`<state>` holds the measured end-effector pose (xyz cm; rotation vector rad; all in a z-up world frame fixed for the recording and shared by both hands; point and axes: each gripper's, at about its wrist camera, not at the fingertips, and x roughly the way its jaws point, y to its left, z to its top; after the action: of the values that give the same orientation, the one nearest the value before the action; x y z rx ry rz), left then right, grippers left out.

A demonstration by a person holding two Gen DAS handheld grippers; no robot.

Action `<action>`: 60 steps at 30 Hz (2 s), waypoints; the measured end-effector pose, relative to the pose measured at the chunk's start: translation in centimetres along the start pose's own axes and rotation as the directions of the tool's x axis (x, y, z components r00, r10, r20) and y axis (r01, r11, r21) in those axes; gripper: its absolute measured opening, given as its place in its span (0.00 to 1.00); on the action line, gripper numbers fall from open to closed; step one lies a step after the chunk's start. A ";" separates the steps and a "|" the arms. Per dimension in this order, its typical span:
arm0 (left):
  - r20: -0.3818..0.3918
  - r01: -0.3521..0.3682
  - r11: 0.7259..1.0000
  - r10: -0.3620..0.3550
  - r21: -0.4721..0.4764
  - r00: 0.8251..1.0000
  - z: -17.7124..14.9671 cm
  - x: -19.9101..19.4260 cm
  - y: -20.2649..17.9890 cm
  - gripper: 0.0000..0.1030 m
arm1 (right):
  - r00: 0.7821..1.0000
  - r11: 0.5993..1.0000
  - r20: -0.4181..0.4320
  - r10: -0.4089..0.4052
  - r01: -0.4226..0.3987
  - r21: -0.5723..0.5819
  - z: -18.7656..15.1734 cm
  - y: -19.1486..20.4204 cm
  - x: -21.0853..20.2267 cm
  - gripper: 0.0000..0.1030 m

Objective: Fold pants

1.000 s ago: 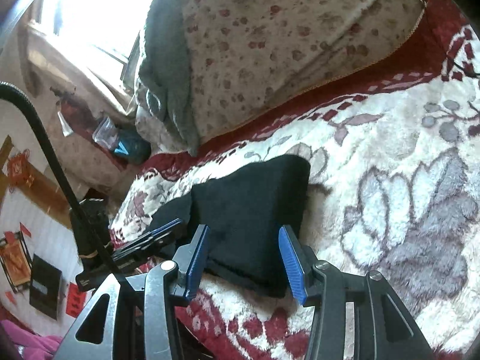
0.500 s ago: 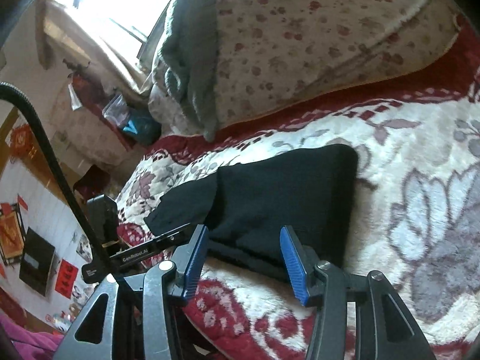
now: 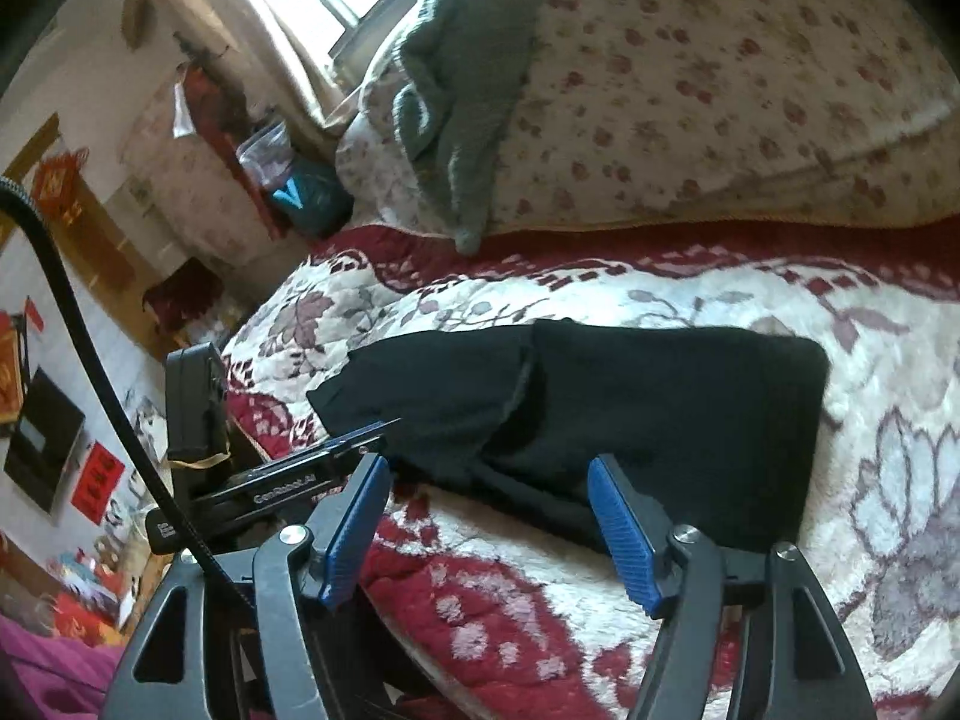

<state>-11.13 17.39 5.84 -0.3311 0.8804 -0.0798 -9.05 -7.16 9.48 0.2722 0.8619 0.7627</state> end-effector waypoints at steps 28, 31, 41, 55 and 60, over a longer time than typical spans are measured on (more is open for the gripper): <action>0.089 -0.120 0.984 0.133 -0.134 0.987 -0.3 -0.4 5.4 0.36 | 0.994 0.992 -0.091 0.053 -0.063 -0.110 4.9 5.9 7.0 0.65; 0.104 -0.143 0.978 0.160 -0.153 0.982 -0.2 -1.0 6.0 0.38 | 0.992 0.985 -0.116 0.049 -0.067 -0.161 6.0 6.8 8.7 0.65; 0.135 -0.184 0.951 0.222 -0.248 0.966 -0.1 -2.9 9.1 0.53 | 0.977 0.965 -0.192 0.097 -0.140 -0.222 8.8 9.4 14.5 0.65; 0.115 -0.147 0.859 0.231 -0.490 0.966 -1.7 -2.9 14.9 0.53 | 0.946 0.901 -0.319 0.056 -0.185 -0.391 10.5 12.8 23.8 0.65; 0.117 -0.099 0.852 0.185 -0.515 0.976 -1.8 -2.3 15.4 0.59 | 0.931 0.889 -0.361 0.063 -0.216 -0.403 11.0 13.2 27.0 0.65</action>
<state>-15.03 32.01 1.65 -0.7544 0.7505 0.3228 3.99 21.99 7.43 -0.2096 0.9729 1.1405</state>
